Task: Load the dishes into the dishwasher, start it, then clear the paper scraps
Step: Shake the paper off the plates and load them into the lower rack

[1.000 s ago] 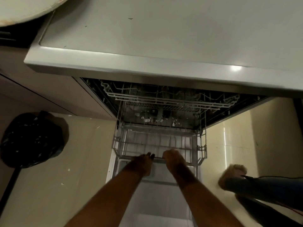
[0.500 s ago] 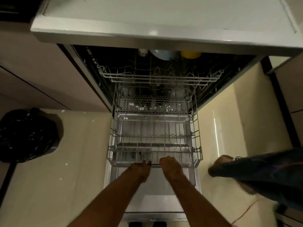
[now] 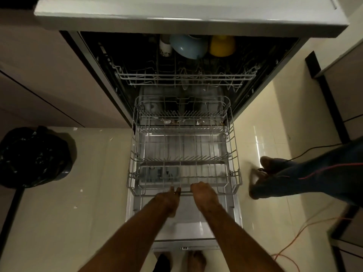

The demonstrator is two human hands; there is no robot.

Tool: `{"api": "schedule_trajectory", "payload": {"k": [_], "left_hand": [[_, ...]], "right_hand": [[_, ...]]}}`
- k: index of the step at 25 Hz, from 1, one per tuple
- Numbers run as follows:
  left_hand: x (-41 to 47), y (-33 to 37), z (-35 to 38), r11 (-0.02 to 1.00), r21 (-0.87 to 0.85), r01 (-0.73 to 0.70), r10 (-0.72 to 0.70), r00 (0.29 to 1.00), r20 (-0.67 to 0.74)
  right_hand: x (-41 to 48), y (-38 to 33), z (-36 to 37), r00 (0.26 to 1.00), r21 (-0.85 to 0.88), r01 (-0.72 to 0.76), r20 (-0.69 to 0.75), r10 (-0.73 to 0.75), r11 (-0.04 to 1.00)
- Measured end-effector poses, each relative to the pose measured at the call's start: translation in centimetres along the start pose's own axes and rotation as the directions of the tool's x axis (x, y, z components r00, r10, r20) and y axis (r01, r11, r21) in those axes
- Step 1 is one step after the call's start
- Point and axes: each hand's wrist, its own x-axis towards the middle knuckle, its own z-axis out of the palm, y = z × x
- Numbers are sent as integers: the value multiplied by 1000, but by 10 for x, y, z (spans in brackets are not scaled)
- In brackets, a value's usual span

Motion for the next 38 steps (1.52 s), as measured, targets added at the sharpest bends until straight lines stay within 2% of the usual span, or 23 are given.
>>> {"api": "schedule_trajectory", "payload": {"k": [3,6,11,13,15,18,22,26,31,38], "left_hand": [[-5,4,12,1000,-7,16,-16,1000,17],[-6,6,24,1000,16,13,-12,1000,-13],[-4,7,28,999,41,23,-22,999,-26],[-9,9,23,993,114,31,-20,995,-96],[-17,10,13,988,150,43,-14,982,-187],[-45,13,-8,991,134,29,25,924,-381],[-101,5,-46,996,93,-1,52,836,-546],[-172,-1,-80,998,61,-33,65,754,-654],[-276,-9,-111,1000,-12,-11,-2,639,-769],[-406,-30,-127,995,-55,86,-94,568,-817]], "right_hand": [[-12,-2,6,988,-54,38,153,-30,998],[-17,0,11,991,-46,54,129,-47,998],[-10,-1,8,974,-36,-16,223,24,999],[-9,-5,-4,965,-3,-35,259,35,999],[-10,-8,-16,985,60,-38,172,27,997],[-18,-16,-52,999,29,47,-16,-46,998],[-38,-41,-117,991,-15,102,-80,-103,995],[-74,-66,-187,973,-28,195,-122,-197,980],[-121,-117,-279,940,-90,274,-185,-286,958],[-175,-190,-354,845,-152,399,-322,-427,904]]}}
